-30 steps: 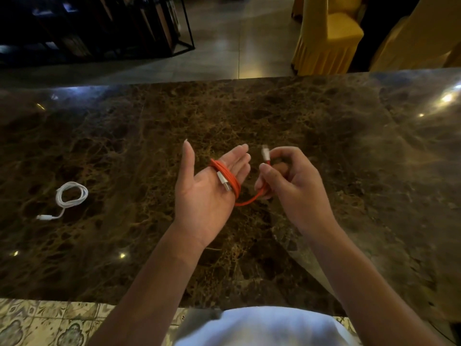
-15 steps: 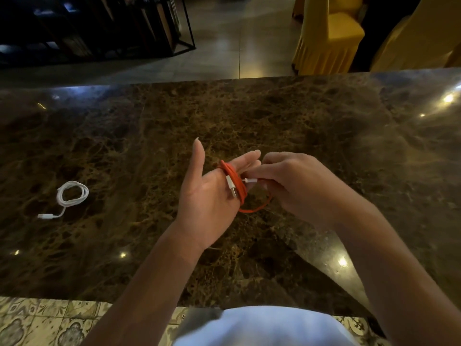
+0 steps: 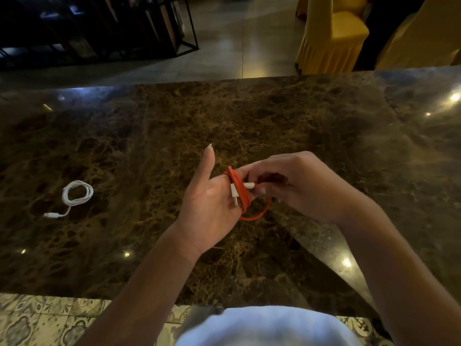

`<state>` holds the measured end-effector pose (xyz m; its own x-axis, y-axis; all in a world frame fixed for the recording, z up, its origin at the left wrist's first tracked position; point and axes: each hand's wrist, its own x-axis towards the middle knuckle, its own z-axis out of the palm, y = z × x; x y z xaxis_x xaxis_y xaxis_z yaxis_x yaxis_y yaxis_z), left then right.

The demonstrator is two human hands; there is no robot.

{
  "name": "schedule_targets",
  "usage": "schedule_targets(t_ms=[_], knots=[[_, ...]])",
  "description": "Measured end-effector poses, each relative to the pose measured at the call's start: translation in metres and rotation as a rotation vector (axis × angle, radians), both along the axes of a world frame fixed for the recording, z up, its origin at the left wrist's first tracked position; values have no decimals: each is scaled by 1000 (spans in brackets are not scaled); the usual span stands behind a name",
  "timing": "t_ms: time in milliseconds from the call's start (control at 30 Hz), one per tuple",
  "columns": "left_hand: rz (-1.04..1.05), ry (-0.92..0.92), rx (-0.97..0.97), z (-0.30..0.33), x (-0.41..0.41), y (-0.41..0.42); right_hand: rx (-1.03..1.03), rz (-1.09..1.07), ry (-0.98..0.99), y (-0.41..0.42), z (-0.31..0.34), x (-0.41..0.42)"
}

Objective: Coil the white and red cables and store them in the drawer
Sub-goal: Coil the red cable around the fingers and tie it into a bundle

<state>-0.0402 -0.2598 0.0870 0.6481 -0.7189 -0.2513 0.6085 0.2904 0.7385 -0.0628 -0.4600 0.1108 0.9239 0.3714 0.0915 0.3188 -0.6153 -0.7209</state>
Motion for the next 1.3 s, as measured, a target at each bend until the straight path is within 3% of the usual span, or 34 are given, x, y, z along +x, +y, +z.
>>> schedule_targets(t_ms=[133, 200, 333, 467, 600, 767, 967, 1133, 1200, 1300], knots=[[-72, -36, 25, -3, -3, -3, -158, 134, 68, -10, 5, 5], [-24, -14, -3, -3, -3, -4, -109, 100, 49, -3, 4, 5], [107, 127, -136, 0, -5, -6, 170, -327, 40, 20, -7, 1], [210, 165, -206, 1, -6, -6, 34, -596, -191, 39, -27, -7], [295, 139, -128, -4, -3, -4, 117, -550, -200, 37, -44, -17], [277, 98, -36, -4, -3, -9, 48, -522, -253, 31, -48, -19], [28, -3, 136, -5, -3, -6, -34, -148, -316, 20, -35, -15], [100, 49, -35, 1, -6, -7, 156, -190, -247, 26, -28, -17], [184, 101, -91, 1, -4, -9, 253, -308, -190, 33, -30, -19], [284, 121, -77, 1, -1, -11, 235, -490, -127, 42, -39, -22]])
